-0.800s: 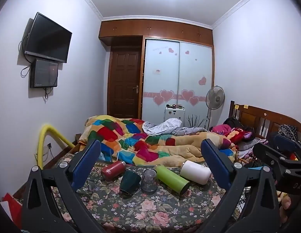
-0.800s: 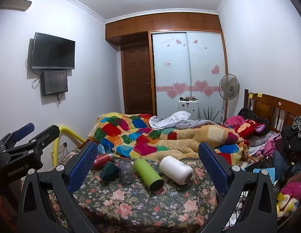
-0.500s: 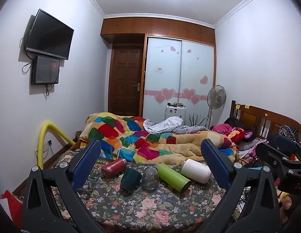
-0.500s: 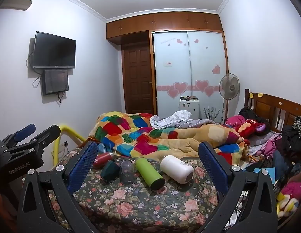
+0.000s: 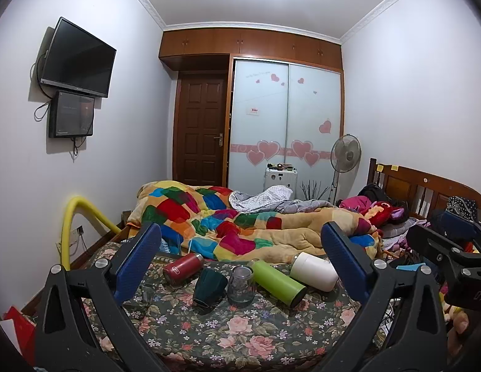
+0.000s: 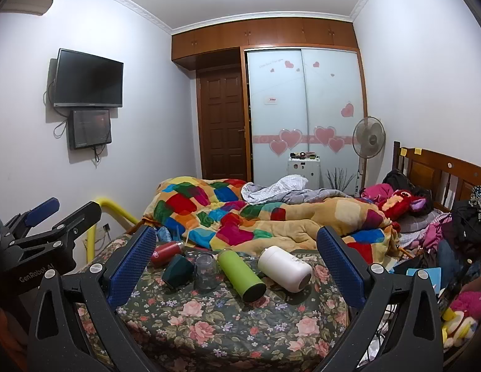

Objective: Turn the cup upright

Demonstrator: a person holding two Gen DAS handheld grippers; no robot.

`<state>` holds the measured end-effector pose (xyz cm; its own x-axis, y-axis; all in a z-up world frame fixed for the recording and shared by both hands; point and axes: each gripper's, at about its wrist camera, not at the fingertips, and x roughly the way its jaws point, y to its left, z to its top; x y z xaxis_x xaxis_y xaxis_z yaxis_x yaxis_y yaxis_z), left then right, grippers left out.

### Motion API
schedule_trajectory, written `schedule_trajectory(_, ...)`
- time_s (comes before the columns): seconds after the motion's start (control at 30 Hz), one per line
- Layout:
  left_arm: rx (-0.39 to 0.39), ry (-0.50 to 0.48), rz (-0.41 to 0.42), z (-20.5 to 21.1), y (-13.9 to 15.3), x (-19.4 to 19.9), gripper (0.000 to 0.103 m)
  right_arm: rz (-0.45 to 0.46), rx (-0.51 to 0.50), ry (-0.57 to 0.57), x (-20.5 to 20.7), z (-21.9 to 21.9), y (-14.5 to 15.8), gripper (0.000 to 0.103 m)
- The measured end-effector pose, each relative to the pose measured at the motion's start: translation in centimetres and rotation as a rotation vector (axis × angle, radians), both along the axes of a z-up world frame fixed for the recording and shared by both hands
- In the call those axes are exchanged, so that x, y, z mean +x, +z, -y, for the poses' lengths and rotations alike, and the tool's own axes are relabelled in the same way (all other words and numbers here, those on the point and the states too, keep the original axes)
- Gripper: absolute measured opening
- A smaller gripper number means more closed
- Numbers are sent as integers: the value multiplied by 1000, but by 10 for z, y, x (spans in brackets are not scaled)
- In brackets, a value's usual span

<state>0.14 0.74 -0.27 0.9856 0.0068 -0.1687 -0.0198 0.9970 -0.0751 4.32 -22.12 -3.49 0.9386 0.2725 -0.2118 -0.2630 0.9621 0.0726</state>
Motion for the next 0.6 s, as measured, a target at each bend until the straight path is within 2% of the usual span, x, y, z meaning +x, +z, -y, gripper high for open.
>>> schedule_trajectory(0.6, 7, 2, 3, 3, -3, 1, 103, -1, -4, 0, -1, -3, 0, 103)
